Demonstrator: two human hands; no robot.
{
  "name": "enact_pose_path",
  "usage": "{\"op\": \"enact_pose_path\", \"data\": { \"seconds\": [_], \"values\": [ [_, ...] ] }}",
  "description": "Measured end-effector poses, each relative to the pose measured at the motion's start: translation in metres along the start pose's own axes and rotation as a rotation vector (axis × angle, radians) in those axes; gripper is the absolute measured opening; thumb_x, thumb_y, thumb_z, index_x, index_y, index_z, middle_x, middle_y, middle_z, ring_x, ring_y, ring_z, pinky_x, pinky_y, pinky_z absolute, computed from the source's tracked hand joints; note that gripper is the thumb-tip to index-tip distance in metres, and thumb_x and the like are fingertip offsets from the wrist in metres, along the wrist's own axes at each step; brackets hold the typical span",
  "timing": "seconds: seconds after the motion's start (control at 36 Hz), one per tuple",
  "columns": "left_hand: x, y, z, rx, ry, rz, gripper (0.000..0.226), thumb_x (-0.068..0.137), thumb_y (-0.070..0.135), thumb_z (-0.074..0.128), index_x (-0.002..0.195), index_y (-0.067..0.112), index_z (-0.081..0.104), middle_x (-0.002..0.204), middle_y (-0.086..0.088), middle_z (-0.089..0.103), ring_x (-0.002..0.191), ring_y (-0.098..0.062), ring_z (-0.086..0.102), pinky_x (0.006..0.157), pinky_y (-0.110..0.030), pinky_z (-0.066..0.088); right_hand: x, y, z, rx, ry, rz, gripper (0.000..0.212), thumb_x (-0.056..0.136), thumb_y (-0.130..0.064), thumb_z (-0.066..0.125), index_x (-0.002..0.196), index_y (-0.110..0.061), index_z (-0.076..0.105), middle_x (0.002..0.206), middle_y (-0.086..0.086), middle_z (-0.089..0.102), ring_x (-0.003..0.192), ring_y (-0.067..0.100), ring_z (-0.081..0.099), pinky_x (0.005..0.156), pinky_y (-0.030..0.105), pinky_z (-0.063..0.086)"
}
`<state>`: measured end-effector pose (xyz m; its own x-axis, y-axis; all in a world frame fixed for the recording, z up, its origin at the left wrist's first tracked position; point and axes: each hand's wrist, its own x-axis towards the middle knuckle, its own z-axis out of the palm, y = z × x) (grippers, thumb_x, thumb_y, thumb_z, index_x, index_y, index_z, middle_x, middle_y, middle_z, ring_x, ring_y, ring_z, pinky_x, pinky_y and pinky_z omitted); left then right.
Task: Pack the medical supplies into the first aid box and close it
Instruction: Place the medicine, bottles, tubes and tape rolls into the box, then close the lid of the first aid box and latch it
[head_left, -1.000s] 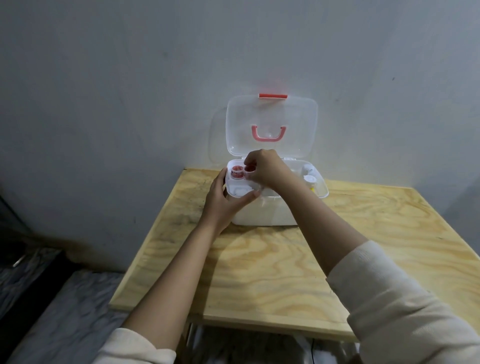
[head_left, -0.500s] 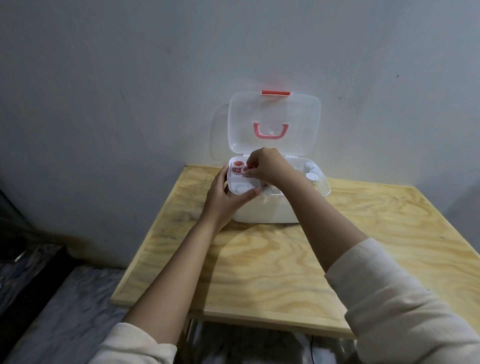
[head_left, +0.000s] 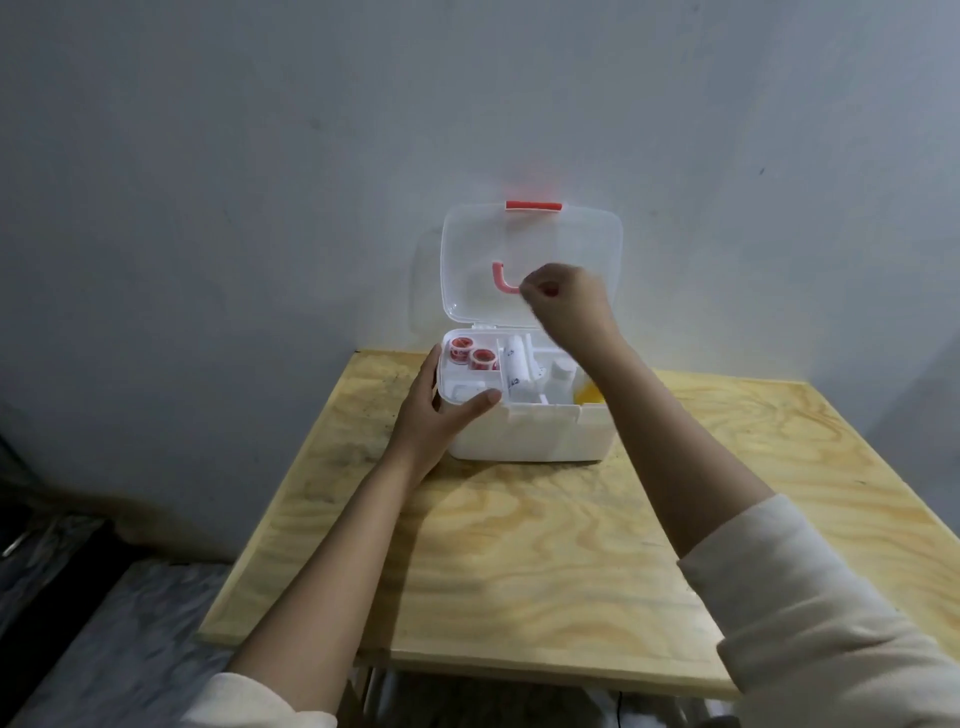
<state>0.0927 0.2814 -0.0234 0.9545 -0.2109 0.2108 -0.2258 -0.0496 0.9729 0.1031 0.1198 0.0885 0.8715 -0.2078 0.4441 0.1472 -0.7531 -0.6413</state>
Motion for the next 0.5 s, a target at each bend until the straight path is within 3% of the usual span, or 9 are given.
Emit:
{"op": "enact_pose_path", "data": {
  "seconds": [0.08,0.17,0.22,0.28,0.33,0.39,0.44,0.5],
  "values": [
    [0.004,-0.003,-0.002,0.028,-0.001,-0.014,0.102,0.057,0.063,0.078,0.146,0.029,0.041,0.139,0.008,0.056,0.127,-0.012,0.054,0.105,-0.044,0.048,0.014,0.020,-0.018,0.152,0.278,0.125,0.025,0.090,-0.010,0.046,0.101,-0.003,0.068,0.104,0.016,0.070,0.087,0.020,0.059,0.065,0.021,0.035],
    [0.006,-0.004,-0.004,0.032,-0.014,-0.019,0.103,0.058,0.066,0.079,0.147,0.032,0.039,0.141,0.012,0.055,0.130,-0.010,0.052,0.108,-0.044,0.045,0.029,0.042,-0.029,0.257,0.428,0.265,0.030,0.093,-0.013,0.039,0.111,-0.007,0.063,0.114,0.014,0.066,0.102,0.024,0.058,0.069,0.016,0.032],
    [0.007,-0.005,-0.004,0.021,-0.019,-0.012,0.098,0.061,0.060,0.079,0.147,0.031,0.040,0.140,0.012,0.056,0.129,-0.009,0.053,0.108,-0.043,0.045,0.036,0.051,-0.033,0.293,0.419,0.336,0.034,0.096,-0.018,0.035,0.121,-0.009,0.057,0.124,0.013,0.060,0.113,0.025,0.054,0.086,0.023,0.038],
    [0.008,-0.007,-0.005,0.014,-0.025,-0.006,0.097,0.062,0.058,0.080,0.147,0.031,0.041,0.140,0.011,0.057,0.129,-0.009,0.054,0.108,-0.043,0.046,0.043,0.056,-0.033,0.335,0.337,0.391,0.038,0.098,-0.025,0.031,0.125,-0.010,0.053,0.130,0.012,0.056,0.113,0.022,0.051,0.096,0.030,0.039],
    [0.010,-0.008,-0.005,0.012,-0.033,-0.001,0.096,0.063,0.056,0.079,0.146,0.030,0.041,0.139,0.011,0.057,0.128,-0.008,0.054,0.107,-0.042,0.046,0.047,0.058,-0.031,0.421,0.240,0.438,0.042,0.099,-0.033,0.026,0.123,-0.011,0.053,0.129,0.013,0.055,0.105,0.020,0.049,0.094,0.033,0.039],
    [0.011,-0.008,-0.006,0.015,-0.041,0.004,0.095,0.062,0.055,0.079,0.146,0.030,0.042,0.138,0.012,0.058,0.127,-0.007,0.055,0.106,-0.038,0.048,0.048,0.059,-0.028,0.506,0.172,0.469,0.049,0.098,-0.040,0.024,0.129,-0.013,0.050,0.132,0.012,0.054,0.114,0.023,0.051,0.099,0.035,0.040],
    [0.011,-0.007,-0.006,0.010,-0.047,0.006,0.095,0.061,0.055,0.078,0.145,0.029,0.042,0.136,0.013,0.059,0.124,-0.005,0.056,0.103,-0.033,0.049,0.048,0.061,-0.028,0.545,0.168,0.474,0.051,0.098,-0.042,0.025,0.131,-0.012,0.050,0.131,0.011,0.056,0.120,0.024,0.053,0.103,0.037,0.041],
    [0.011,-0.006,-0.005,-0.007,-0.050,0.007,0.093,0.061,0.053,0.078,0.144,0.029,0.044,0.133,0.015,0.060,0.122,-0.003,0.057,0.101,-0.030,0.051,0.046,0.062,-0.029,0.574,0.198,0.465,0.050,0.098,-0.042,0.028,0.126,-0.011,0.054,0.125,0.010,0.060,0.114,0.023,0.057,0.095,0.033,0.043]
  ]
}}
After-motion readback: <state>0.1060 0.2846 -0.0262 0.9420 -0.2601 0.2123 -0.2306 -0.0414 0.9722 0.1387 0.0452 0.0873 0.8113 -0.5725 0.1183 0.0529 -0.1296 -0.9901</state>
